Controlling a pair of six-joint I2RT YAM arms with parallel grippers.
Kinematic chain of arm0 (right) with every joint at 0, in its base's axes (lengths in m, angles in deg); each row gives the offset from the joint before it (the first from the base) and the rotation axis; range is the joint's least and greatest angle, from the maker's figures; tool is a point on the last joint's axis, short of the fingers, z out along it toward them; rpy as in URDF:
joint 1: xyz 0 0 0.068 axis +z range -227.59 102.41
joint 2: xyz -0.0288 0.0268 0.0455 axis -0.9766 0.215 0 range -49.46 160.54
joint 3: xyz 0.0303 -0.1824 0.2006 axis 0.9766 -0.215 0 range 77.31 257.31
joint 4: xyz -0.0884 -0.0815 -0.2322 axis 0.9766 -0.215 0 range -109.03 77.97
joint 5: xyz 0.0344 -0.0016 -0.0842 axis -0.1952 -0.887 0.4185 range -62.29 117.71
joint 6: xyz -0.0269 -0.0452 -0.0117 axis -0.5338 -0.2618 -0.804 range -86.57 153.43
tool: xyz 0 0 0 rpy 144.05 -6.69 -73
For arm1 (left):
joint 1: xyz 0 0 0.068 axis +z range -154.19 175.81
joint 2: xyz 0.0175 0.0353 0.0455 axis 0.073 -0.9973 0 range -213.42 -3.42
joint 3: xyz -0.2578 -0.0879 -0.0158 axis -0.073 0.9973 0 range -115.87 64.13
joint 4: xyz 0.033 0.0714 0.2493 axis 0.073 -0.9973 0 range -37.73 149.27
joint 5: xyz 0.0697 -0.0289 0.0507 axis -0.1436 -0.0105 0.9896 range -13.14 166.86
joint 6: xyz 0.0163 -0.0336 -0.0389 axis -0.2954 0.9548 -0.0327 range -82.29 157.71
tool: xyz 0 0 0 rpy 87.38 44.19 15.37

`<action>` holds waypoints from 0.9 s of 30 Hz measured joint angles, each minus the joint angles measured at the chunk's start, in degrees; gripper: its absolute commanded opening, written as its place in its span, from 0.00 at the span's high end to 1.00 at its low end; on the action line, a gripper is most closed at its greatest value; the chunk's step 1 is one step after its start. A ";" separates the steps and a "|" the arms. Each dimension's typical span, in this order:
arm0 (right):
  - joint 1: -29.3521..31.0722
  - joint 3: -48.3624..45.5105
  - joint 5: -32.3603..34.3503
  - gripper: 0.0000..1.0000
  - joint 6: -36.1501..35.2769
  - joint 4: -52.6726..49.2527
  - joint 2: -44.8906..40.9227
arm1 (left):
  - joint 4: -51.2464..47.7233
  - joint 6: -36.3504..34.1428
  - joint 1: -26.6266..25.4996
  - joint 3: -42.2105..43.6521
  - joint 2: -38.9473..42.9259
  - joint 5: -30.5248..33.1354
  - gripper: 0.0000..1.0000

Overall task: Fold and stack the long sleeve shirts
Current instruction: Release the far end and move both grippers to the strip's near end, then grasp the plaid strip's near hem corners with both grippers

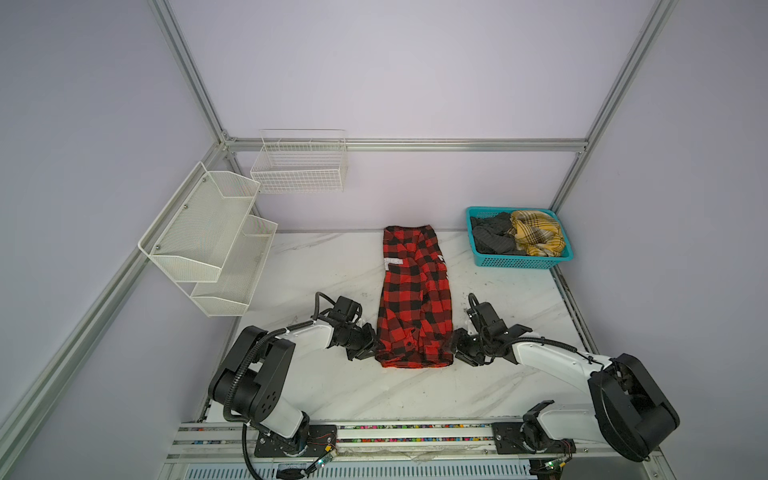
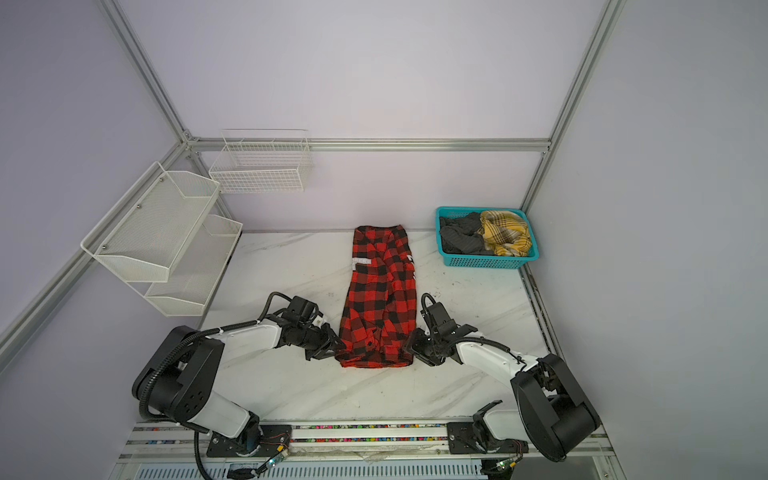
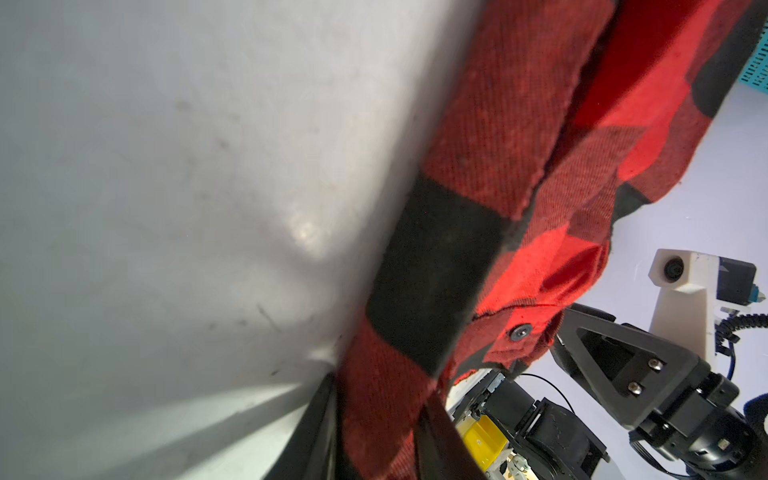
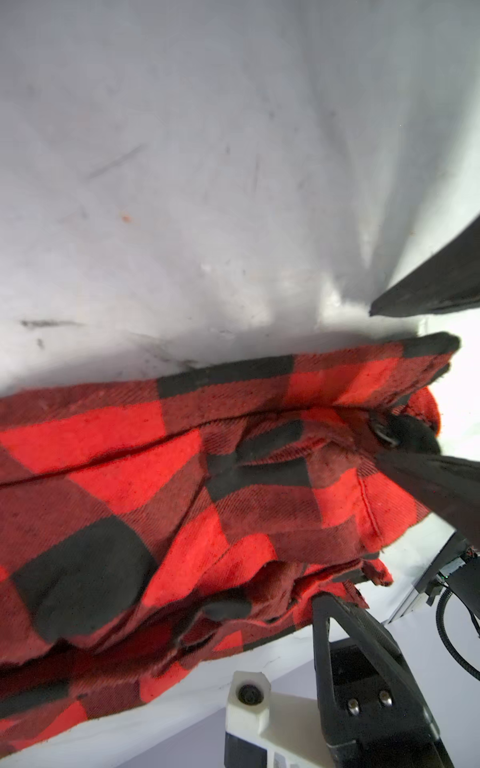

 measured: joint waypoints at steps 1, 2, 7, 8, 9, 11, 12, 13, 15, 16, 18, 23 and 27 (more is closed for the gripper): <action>0.00 -0.15 -0.20 0.47 0.11 0.39 0.00 | 0.02 -0.02 0.00 0.04 0.00 -0.02 0.71; 0.00 -0.33 -0.28 0.47 0.31 0.79 0.00 | 0.07 0.00 0.00 0.07 0.00 -0.02 0.72; 0.00 -1.14 -0.50 0.47 0.96 2.23 0.04 | 0.20 -0.02 -0.37 0.13 0.00 0.07 0.73; 0.00 -1.25 -0.50 0.48 1.07 2.29 0.04 | 0.20 -0.04 -0.44 0.13 0.00 0.09 0.74; 0.00 -1.25 -0.44 0.48 1.16 2.23 0.04 | 0.22 -0.04 -0.52 0.17 0.00 0.09 0.75; 0.00 -1.25 -0.20 0.48 1.18 1.95 -0.33 | 0.26 -0.07 -0.68 0.26 -0.02 0.15 0.78; 0.00 -1.25 -0.11 0.48 1.29 1.57 -1.01 | 0.24 -0.07 -0.74 0.28 -0.04 0.20 0.78; 0.00 -1.27 -0.09 0.47 1.38 1.29 -1.79 | 0.24 -0.09 -0.83 0.31 -0.04 0.22 0.78; 0.00 -1.29 -0.02 0.45 1.60 0.90 -4.09 | 0.22 -0.09 -1.03 0.33 -0.04 0.28 0.79; 0.00 -1.29 -0.07 0.45 1.70 0.92 -5.11 | 0.22 -0.09 -1.16 0.33 -0.07 0.31 0.79; 0.00 -1.31 -0.17 0.44 1.86 1.29 -5.77 | 0.22 -0.09 -1.29 0.33 -0.09 0.35 0.80; 0.00 -1.36 -0.11 0.46 2.45 2.36 -2.10 | 0.35 -0.11 -1.55 0.33 -0.46 0.15 0.82; 0.00 -1.31 0.70 0.46 2.43 1.95 -0.83 | 0.42 -0.11 -1.60 0.33 -0.59 0.02 0.83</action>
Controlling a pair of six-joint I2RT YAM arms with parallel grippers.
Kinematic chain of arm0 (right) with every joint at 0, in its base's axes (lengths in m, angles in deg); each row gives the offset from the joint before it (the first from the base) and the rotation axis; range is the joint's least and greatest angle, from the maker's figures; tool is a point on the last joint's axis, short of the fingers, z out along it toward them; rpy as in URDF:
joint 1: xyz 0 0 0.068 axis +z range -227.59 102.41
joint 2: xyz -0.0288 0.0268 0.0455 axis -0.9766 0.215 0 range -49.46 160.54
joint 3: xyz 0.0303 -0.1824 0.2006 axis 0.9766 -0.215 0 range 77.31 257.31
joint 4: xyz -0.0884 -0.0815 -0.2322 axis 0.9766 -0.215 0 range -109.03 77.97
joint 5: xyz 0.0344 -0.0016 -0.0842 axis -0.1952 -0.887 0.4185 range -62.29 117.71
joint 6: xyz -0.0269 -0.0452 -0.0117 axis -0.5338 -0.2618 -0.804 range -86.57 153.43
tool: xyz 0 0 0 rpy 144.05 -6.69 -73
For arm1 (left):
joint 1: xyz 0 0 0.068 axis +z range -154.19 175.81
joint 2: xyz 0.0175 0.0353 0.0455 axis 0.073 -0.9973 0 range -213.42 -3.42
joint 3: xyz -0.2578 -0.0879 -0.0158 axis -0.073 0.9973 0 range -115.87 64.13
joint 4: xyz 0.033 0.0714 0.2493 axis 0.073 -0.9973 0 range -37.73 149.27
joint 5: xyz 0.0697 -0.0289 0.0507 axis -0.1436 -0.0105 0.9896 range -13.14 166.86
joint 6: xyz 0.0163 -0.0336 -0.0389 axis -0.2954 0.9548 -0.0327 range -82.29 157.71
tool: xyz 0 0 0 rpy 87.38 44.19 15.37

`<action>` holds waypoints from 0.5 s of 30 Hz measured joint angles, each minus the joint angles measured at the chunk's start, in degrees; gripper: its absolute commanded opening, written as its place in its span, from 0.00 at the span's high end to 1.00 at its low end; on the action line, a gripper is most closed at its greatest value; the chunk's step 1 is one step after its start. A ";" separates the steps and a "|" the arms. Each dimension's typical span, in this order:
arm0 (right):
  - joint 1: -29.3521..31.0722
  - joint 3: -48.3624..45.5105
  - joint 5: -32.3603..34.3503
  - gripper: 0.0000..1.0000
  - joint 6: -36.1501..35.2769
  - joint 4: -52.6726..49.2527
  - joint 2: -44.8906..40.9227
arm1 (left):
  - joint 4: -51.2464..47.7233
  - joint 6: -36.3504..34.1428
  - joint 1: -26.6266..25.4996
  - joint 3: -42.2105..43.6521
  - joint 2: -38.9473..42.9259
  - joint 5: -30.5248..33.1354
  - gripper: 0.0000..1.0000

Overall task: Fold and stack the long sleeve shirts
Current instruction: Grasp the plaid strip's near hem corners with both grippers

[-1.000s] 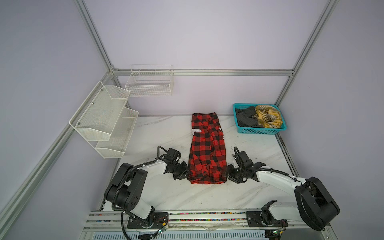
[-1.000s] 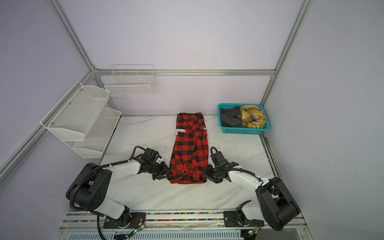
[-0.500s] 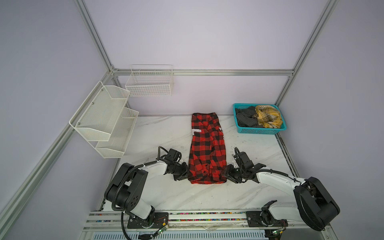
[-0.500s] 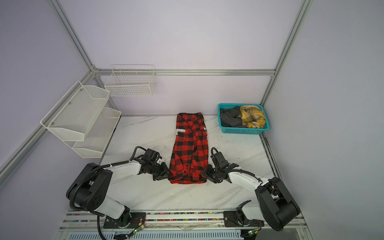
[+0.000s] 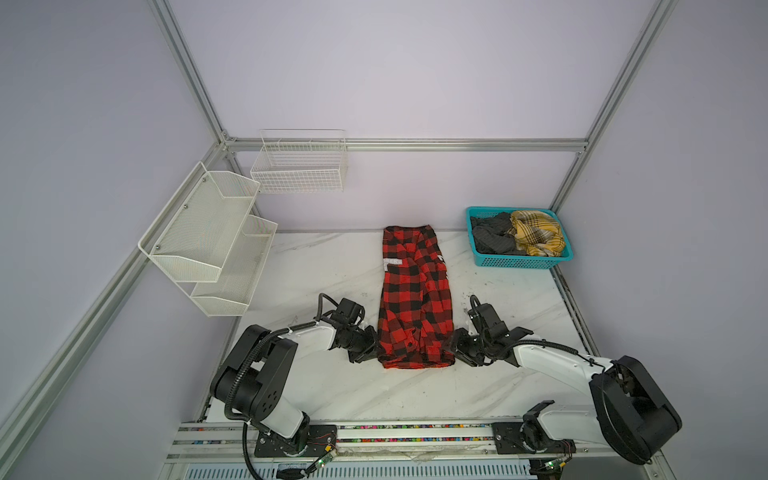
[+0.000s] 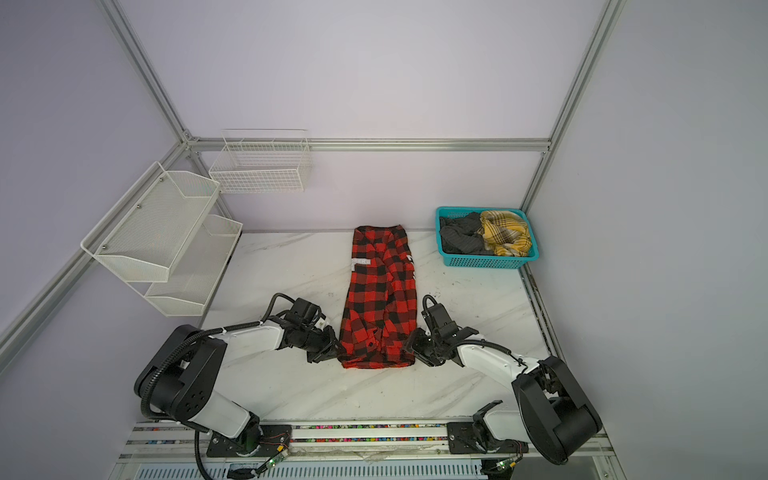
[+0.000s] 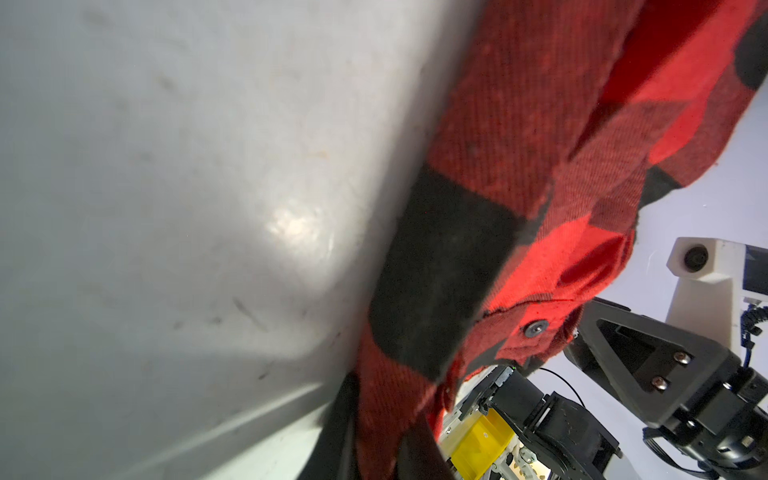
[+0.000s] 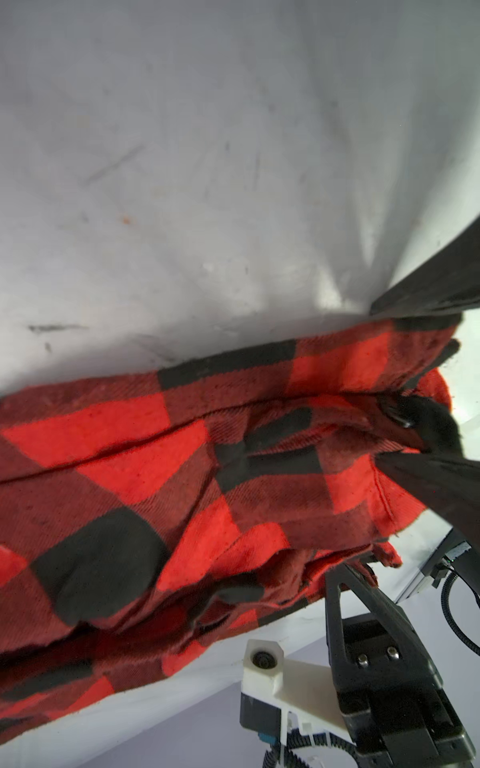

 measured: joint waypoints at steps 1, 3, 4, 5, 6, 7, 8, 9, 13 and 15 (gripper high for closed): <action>0.00 0.04 0.35 0.46 -0.02 -0.11 0.00 | 0.00 0.00 -0.07 0.00 0.00 0.02 0.83; 0.00 0.20 0.66 0.47 -0.07 -0.22 0.00 | 0.02 0.00 -0.22 0.00 0.00 0.02 0.84; 0.00 0.22 0.68 0.48 -0.07 -0.20 0.00 | 0.02 0.00 -0.22 0.00 0.00 0.04 0.84; 0.00 0.20 0.66 0.49 -0.07 -0.15 0.02 | 0.02 0.00 -0.24 0.00 0.00 0.04 0.84; 0.00 0.20 0.61 0.49 -0.04 -0.09 0.07 | 0.02 0.00 -0.26 0.00 0.00 0.07 0.84; 0.00 0.13 0.48 0.51 -0.04 0.31 0.28 | 0.02 0.00 -0.26 0.00 0.00 0.07 0.84; 0.00 0.00 0.33 0.52 0.00 0.96 0.76 | 0.02 0.00 -0.26 0.00 -0.02 0.07 0.84; 0.02 -0.04 0.13 0.54 0.00 1.62 1.36 | 0.04 0.00 -0.26 0.00 -0.07 0.07 0.85; 0.55 0.13 -1.16 0.62 0.15 4.85 4.26 | 0.39 -0.02 -0.28 0.00 -0.37 -0.20 0.85; 0.98 0.33 -1.11 0.66 0.17 5.20 4.61 | 0.48 -0.02 -0.35 0.00 -0.42 -0.22 0.86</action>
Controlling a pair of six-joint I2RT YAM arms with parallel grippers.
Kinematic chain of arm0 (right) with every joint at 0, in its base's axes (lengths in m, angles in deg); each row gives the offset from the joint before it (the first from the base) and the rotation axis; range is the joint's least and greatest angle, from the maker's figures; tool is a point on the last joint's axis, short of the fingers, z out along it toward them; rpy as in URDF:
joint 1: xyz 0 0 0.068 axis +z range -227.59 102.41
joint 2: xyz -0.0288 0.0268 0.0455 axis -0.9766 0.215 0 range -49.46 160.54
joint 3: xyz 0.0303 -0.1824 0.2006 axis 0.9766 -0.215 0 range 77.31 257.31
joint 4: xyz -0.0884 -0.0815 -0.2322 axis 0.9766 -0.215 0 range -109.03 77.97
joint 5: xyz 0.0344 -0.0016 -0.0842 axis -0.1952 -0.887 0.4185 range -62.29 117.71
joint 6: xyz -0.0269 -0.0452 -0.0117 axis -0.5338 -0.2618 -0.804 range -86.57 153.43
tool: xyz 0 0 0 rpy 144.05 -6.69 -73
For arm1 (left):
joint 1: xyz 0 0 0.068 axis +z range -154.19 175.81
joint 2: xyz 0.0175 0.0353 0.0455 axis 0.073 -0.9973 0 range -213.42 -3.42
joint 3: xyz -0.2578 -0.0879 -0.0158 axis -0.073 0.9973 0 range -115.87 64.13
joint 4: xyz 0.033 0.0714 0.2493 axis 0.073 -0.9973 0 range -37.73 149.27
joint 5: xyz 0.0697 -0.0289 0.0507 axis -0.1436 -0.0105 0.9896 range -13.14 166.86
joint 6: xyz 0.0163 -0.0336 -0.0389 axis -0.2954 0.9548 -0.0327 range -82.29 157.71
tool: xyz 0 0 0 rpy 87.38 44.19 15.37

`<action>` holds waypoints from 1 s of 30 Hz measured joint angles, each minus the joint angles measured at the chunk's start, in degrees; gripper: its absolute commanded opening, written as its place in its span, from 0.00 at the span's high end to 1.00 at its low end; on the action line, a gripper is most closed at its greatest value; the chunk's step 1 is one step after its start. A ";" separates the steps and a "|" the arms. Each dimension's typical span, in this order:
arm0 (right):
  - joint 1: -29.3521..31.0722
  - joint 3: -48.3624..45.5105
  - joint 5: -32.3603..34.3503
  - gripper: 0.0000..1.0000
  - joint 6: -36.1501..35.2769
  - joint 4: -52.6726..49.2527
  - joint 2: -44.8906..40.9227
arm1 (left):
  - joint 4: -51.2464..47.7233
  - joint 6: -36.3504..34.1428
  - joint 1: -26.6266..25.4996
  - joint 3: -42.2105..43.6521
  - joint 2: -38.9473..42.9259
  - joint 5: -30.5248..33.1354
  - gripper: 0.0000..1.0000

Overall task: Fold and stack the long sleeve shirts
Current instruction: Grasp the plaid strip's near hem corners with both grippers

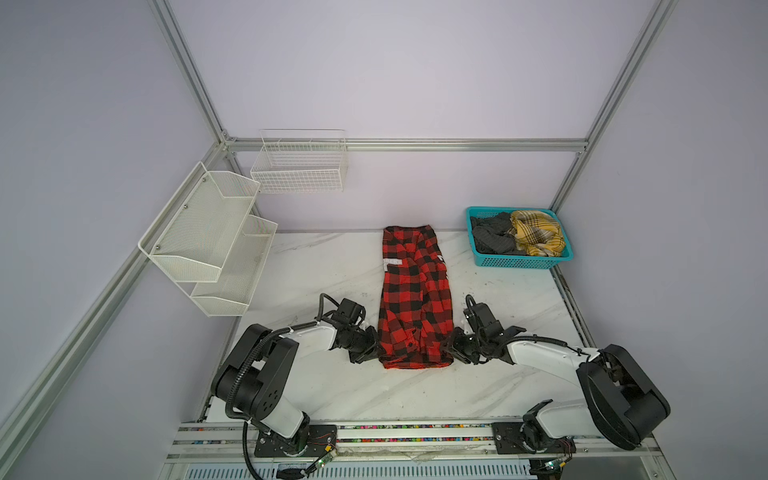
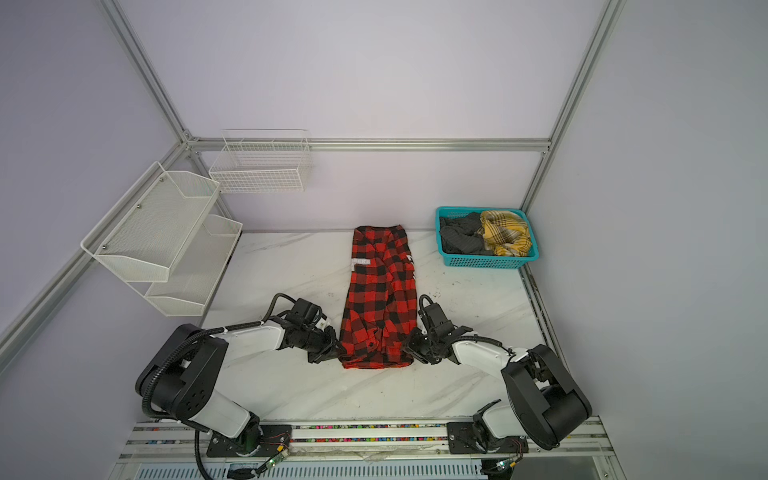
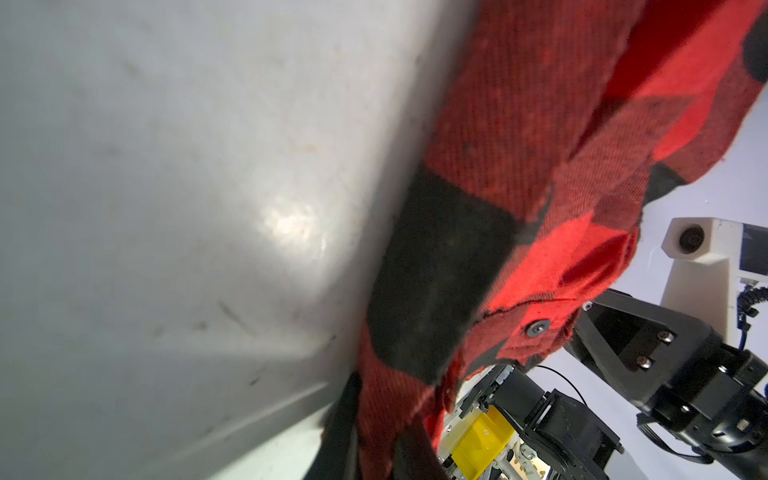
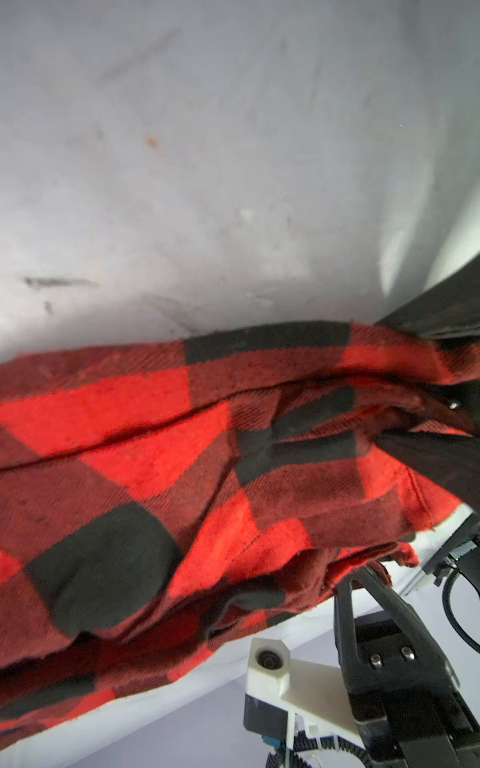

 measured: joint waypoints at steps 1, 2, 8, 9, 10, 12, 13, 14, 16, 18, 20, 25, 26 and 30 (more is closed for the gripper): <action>0.15 0.02 0.07 0.68 0.04 0.00 0.02 | 0.07 0.00 -0.11 0.00 0.00 0.00 0.86; 0.24 0.04 0.20 0.70 0.09 -0.02 0.02 | 0.15 0.00 -0.22 0.00 -0.02 0.02 0.87; 0.66 0.24 0.46 0.84 0.39 -0.57 -0.31 | 0.26 0.02 -0.92 0.00 -0.09 0.33 0.91; 0.94 0.35 0.66 0.87 0.39 -0.92 -0.63 | 0.26 0.00 -1.03 0.00 -0.09 0.44 0.92; 1.25 0.52 0.87 0.89 0.46 -1.22 -1.01 | 0.24 0.02 -1.20 0.00 -0.09 0.52 0.93; 1.86 1.14 1.53 0.92 0.61 -2.16 -1.60 | 0.20 0.02 -1.51 0.00 -0.07 0.79 0.95; 2.12 1.46 1.79 0.93 0.63 -2.75 -1.95 | 0.15 0.02 -1.68 0.00 -0.04 0.92 0.96; 2.27 1.70 1.99 0.94 0.74 -3.17 -2.34 | 0.09 0.02 -1.79 0.00 0.02 1.05 0.97; 2.54 2.03 2.60 0.95 0.92 -4.09 -3.43 | -0.13 0.02 -1.97 0.00 0.24 1.33 0.98; 2.82 2.16 3.04 0.97 1.16 -4.87 -4.70 | -0.70 0.00 -2.21 0.00 0.57 1.73 1.00; 3.30 2.34 3.26 0.98 1.46 -5.79 -5.55 | -1.84 0.00 -2.51 -0.02 1.20 2.27 1.00; 6.45 2.80 4.55 1.00 2.49 -7.85 -5.81 | -5.01 -0.02 -3.54 0.00 2.86 3.93 1.00; 7.39 3.32 4.94 1.00 2.80 -8.55 -5.81 | -5.66 -0.04 -3.69 -0.02 3.21 4.20 1.00; 10.05 5.68 6.80 1.00 3.69 -10.64 -5.86 | -7.48 -0.37 -4.13 -0.02 4.68 4.96 1.00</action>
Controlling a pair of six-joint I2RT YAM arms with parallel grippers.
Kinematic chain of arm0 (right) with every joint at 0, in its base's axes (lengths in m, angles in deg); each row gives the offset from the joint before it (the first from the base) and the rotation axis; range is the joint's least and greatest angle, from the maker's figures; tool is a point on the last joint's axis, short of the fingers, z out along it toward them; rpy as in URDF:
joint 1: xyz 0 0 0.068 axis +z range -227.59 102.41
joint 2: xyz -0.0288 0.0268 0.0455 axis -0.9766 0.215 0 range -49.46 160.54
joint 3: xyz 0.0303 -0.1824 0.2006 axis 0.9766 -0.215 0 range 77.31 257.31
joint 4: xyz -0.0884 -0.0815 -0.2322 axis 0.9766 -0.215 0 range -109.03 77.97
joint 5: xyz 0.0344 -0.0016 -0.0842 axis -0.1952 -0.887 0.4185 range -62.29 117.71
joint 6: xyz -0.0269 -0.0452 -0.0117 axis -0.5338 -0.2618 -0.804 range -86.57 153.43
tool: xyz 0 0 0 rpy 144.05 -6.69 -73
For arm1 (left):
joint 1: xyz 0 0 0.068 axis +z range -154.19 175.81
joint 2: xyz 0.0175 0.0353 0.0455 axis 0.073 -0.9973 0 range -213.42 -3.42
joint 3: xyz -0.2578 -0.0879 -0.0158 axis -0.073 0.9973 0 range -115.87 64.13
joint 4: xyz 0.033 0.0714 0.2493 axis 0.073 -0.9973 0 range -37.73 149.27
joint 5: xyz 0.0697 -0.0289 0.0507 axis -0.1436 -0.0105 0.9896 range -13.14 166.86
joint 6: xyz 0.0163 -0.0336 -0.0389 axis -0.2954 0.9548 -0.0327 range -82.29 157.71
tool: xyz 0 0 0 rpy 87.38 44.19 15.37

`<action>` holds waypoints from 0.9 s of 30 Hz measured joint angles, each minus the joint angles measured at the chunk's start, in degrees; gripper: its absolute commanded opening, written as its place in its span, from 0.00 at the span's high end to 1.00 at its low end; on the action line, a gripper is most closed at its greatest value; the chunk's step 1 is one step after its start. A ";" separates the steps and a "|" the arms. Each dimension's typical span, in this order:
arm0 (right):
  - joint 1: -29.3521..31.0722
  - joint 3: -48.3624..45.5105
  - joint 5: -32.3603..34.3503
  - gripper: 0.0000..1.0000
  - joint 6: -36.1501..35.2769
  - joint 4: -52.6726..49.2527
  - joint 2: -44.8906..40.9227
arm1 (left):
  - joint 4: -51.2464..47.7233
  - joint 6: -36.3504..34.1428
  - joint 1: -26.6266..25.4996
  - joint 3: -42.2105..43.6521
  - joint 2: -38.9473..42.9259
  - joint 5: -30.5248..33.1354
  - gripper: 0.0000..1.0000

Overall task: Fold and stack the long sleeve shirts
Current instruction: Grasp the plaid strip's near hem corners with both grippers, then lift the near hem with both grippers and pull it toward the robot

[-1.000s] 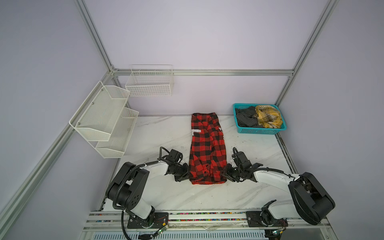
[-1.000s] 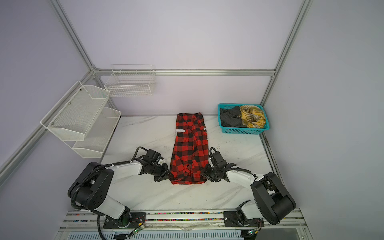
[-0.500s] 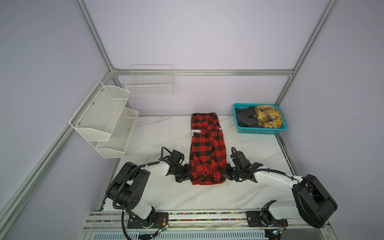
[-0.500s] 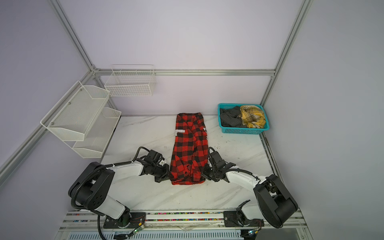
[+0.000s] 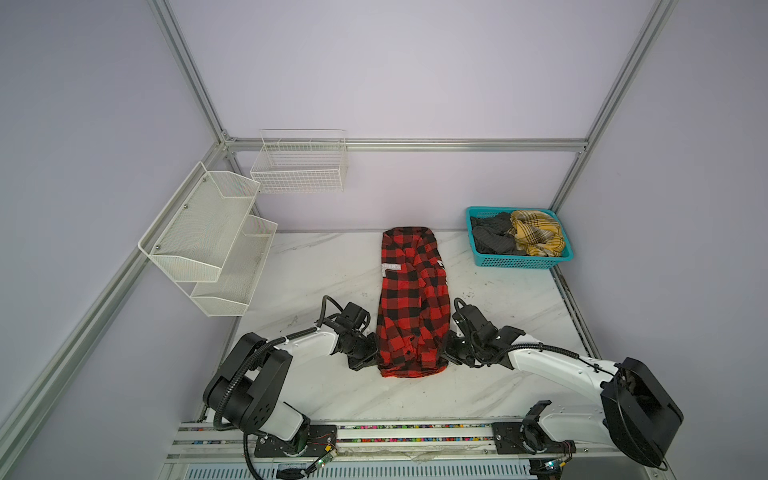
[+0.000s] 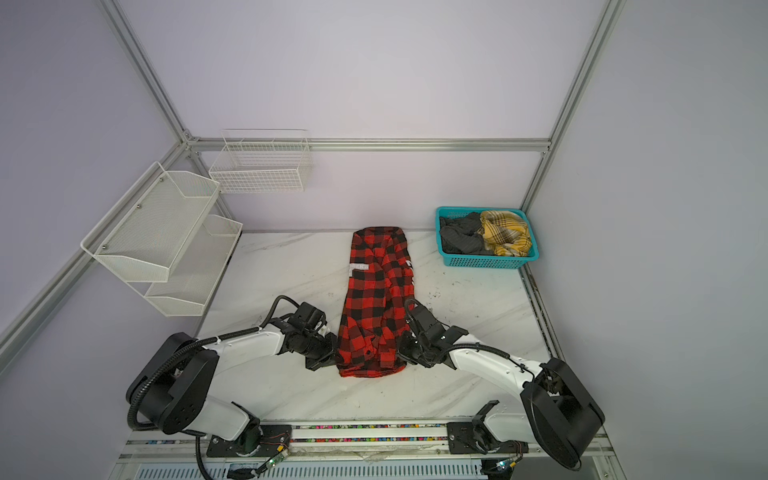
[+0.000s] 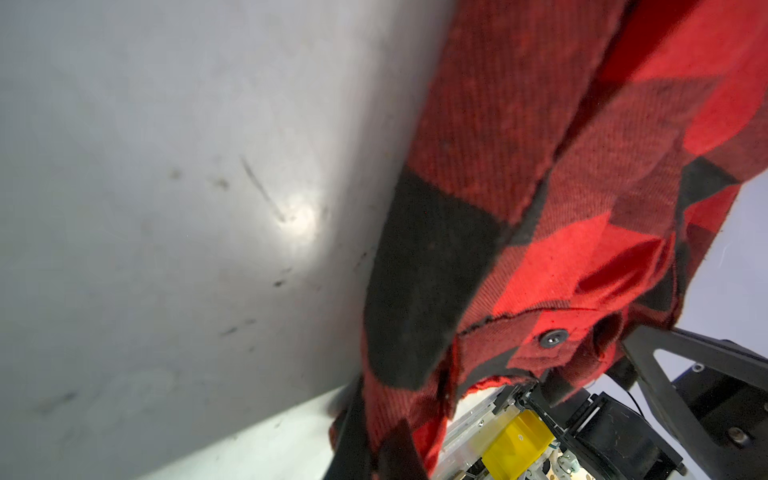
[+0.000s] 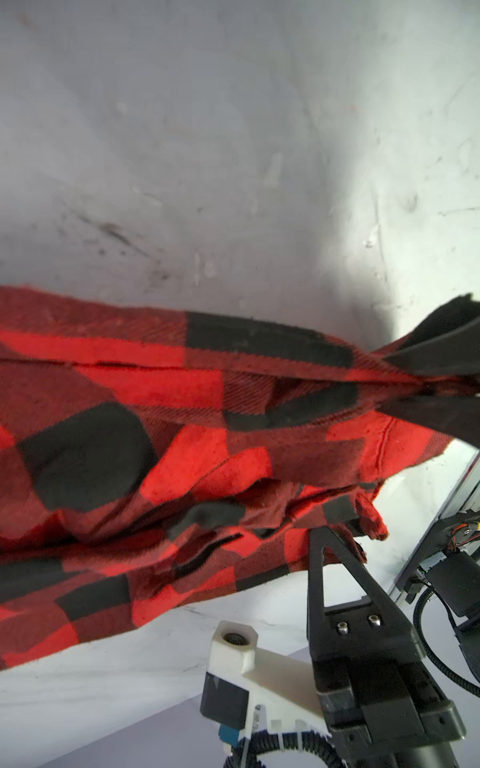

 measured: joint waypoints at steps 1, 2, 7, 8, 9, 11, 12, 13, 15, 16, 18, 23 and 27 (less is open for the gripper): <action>0.35 0.44 0.24 1.00 0.22 -0.46 -0.13 | -0.37 -0.11 -0.09 0.00 0.50 0.22 1.00; 0.59 0.72 0.63 1.00 0.39 -0.92 -0.39 | -0.68 -0.13 -0.20 0.00 1.01 0.46 1.00; 0.81 1.27 1.36 1.00 0.87 -2.82 -1.36 | -1.79 -0.11 -0.52 0.02 3.98 1.22 1.00; 0.90 1.27 1.51 1.00 1.01 -3.19 -1.36 | -1.90 -0.09 -0.76 0.02 5.01 1.42 1.00; 0.96 1.27 1.64 1.00 1.09 -3.58 -1.36 | -1.97 -0.09 -1.09 0.02 5.97 1.55 1.00; 1.40 1.49 2.34 1.00 1.46 -4.76 -1.38 | -2.12 -0.04 -1.95 0.02 8.13 1.81 1.00; 1.55 1.64 2.54 1.00 1.55 -5.38 -1.44 | -2.19 -0.04 -2.34 0.02 9.01 1.97 1.00; 1.75 1.90 2.73 1.00 1.66 -5.97 -1.60 | -2.23 -0.02 -2.67 0.04 9.77 2.14 1.00; 1.84 2.47 3.17 1.00 1.70 -7.06 -2.21 | -2.40 -0.02 -3.23 0.09 10.88 2.47 1.00; 1.88 2.89 3.54 1.00 1.70 -7.63 -2.58 | -2.58 0.04 -3.34 0.11 11.21 2.60 1.00; 1.95 3.67 3.96 1.00 1.73 -8.59 -3.41 | -2.67 0.39 -3.61 0.57 11.72 3.08 1.00; 2.16 4.24 3.82 1.00 1.42 -9.77 -5.20 | -3.32 2.56 -5.27 3.06 14.23 6.12 1.00; 2.25 3.13 2.54 1.00 0.92 -9.79 -5.20 | -3.39 6.05 -8.46 4.66 15.91 8.44 1.00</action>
